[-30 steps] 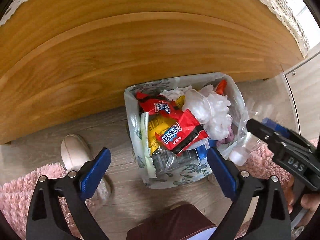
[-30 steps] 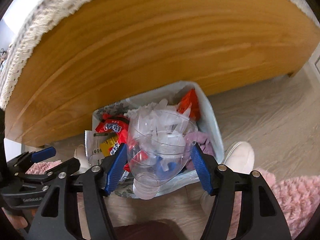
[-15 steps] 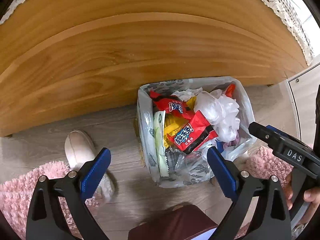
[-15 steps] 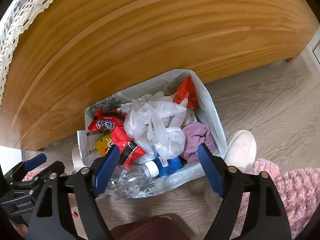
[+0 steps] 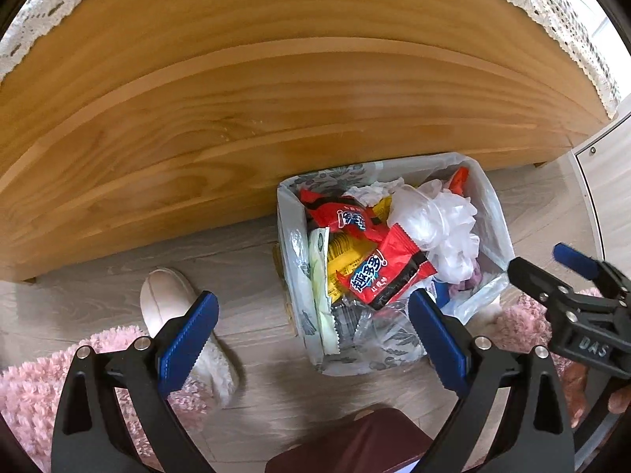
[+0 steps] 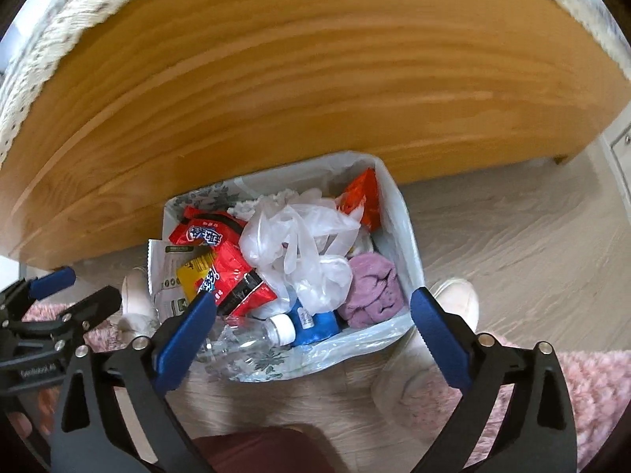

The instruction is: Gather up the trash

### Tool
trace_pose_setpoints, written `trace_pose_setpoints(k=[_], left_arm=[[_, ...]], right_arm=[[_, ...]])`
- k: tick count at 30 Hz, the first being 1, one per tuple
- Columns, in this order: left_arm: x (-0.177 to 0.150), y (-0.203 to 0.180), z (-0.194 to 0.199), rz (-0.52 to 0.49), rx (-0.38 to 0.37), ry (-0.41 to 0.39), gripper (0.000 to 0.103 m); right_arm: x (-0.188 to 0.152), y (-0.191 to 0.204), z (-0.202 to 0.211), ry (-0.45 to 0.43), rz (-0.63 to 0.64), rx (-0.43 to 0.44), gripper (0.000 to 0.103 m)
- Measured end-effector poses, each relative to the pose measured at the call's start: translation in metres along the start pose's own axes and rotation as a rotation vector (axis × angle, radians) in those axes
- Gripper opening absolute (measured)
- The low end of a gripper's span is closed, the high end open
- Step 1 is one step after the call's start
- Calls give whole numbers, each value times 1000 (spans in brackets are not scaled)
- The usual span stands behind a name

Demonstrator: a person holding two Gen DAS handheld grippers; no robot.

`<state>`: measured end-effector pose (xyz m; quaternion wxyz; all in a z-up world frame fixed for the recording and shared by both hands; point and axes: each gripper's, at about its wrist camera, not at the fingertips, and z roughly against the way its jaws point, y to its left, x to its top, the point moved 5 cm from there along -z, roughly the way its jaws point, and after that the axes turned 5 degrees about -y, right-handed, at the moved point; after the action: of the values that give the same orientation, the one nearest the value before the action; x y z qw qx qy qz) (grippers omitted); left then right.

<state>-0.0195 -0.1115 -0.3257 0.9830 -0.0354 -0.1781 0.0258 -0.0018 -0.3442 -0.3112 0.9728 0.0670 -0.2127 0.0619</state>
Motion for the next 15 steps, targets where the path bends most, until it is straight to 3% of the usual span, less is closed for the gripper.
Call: trace_pose_setpoints(k=[5, 15], left_arm=[[-1, -1, 18, -19, 7, -47, 94], [1, -12, 106, -86, 36, -290, 94]], right_arm=[[4, 2, 26, -68, 60, -23, 95], [0, 11, 95, -159, 110, 12, 95]])
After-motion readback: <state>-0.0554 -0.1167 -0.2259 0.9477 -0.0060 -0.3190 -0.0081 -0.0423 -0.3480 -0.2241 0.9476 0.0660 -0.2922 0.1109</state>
